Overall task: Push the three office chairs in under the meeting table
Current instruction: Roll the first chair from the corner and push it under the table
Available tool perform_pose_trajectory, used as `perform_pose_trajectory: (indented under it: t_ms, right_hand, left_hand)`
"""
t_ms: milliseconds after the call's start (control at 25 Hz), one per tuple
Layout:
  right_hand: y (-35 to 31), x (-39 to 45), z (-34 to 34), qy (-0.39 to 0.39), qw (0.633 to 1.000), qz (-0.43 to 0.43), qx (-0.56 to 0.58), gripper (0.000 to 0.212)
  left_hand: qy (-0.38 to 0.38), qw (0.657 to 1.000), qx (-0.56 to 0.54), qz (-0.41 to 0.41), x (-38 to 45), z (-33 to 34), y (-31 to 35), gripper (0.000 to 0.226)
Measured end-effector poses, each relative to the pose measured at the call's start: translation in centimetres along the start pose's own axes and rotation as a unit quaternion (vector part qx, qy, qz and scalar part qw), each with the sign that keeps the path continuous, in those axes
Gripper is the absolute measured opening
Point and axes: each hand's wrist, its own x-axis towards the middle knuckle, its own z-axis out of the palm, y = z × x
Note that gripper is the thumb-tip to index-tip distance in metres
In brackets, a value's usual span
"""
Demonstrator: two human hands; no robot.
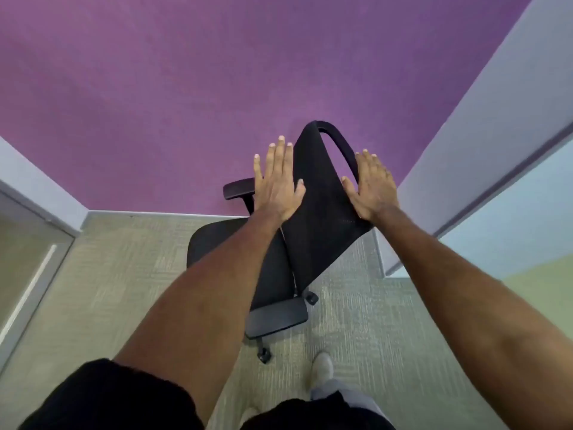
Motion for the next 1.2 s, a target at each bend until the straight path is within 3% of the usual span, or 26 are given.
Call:
perform_pose_trajectory:
  t_ms: [160, 400, 600, 960, 1200]
  right_hand:
    - [1.8, 1.5, 1.4, -0.096, 0.975, 0.064, 0.189, 0.067]
    - [3.2, 1.3, 3.2, -0.093, 0.962, 0.085, 0.242, 0.061]
    - [3.6, -0.4, 3.5, -0.094, 0.955, 0.086, 0.268, 0.061]
    - [4.5, -5.4, 4.0, -0.106, 0.972, 0.013, 0.210, 0.069]
    - [3.7, -7.2, 3.6, -0.096, 0.981, 0.011, 0.171, 0.070]
  left_hand:
    - [-0.085, 0.993, -0.083, -0.020, -1.2, 5.4, 6.5, 0.083]
    - [-0.159, 0.931, -0.298, -0.140, 0.4, 9.9, 12.5, 0.078]
    - [-0.135, 0.900, -0.376, -0.177, -1.2, 10.8, 13.3, 0.065]
    - [-0.218, 0.884, -0.391, -0.134, -6.4, 8.1, 11.0, 0.064]
    - [-0.289, 0.880, -0.363, -0.104, -12.1, 4.4, 7.9, 0.068]
